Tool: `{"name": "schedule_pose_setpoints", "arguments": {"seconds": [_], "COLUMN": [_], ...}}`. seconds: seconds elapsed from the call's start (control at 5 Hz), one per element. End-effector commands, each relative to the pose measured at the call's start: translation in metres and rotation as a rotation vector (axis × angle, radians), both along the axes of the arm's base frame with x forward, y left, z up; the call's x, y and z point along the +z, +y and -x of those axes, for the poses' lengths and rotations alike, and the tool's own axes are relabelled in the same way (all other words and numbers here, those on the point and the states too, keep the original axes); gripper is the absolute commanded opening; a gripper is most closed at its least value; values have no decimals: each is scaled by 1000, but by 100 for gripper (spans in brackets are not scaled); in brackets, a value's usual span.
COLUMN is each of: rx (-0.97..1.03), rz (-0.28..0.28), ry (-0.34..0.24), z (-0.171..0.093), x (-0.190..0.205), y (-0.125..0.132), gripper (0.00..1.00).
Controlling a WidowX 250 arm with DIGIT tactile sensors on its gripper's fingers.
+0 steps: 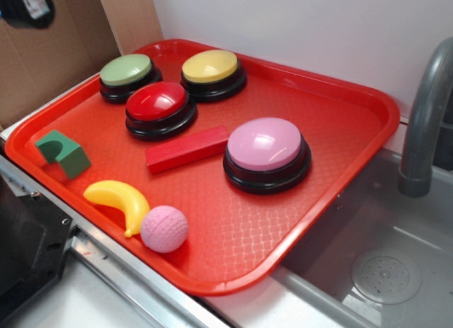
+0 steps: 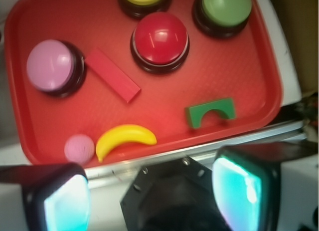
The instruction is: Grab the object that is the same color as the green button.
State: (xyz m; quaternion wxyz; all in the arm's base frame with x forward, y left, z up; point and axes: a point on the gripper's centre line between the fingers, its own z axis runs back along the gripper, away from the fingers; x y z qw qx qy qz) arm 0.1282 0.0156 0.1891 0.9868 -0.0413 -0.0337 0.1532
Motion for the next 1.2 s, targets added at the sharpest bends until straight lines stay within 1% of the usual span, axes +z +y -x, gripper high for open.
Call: {"name": "schedule_pose_setpoints", "arguments": {"seconds": [0.0,0.2,0.4,0.8,1.0], "rx": [318,435,557,637,622], "rz": [-19,-32,-54,-44,-61], "ry": [-33,-30,-12,41,73], "z": [-11,-12,-13,-12,-12], "x": [-53,-73,-98,-137,-153], "y": [41,49,56,53,50], "gripper": [100,100,100,100,100]}}
